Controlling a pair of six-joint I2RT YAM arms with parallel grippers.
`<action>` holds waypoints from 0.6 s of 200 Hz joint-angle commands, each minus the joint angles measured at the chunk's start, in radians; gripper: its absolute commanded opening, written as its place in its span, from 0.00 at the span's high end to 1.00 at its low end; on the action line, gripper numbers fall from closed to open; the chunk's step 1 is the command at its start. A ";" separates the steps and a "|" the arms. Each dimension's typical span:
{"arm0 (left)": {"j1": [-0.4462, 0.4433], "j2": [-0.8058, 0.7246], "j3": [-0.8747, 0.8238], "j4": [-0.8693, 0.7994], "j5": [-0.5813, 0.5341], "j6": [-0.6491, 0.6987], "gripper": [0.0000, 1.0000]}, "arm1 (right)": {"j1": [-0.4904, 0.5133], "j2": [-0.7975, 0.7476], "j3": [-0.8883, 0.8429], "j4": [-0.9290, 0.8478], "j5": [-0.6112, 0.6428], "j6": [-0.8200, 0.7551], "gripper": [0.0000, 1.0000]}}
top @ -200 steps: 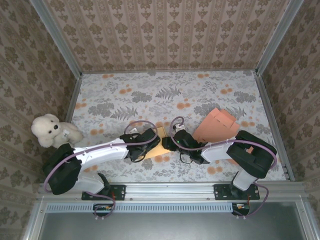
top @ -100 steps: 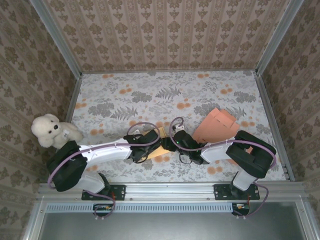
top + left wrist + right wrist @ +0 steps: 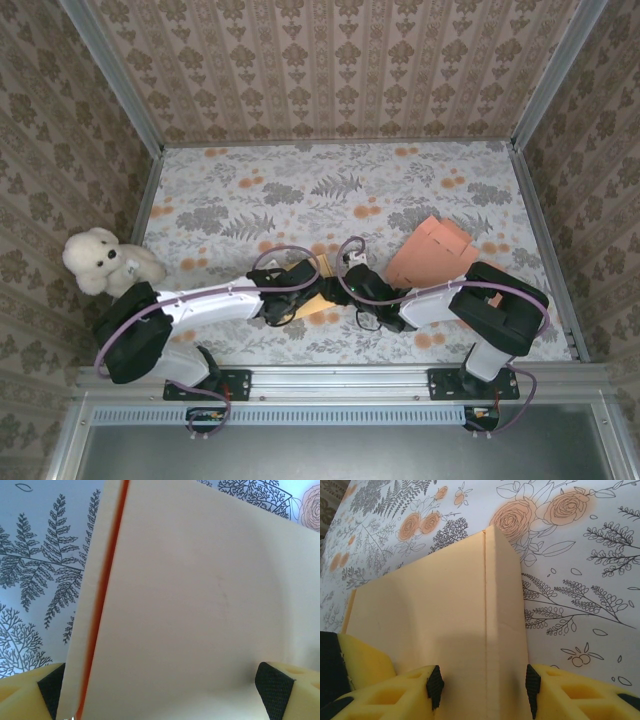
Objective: Fold the paper box
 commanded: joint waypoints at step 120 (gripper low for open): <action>0.070 -0.053 0.041 -0.006 0.015 0.077 0.02 | 0.034 -0.028 -0.051 -0.008 0.030 0.037 0.49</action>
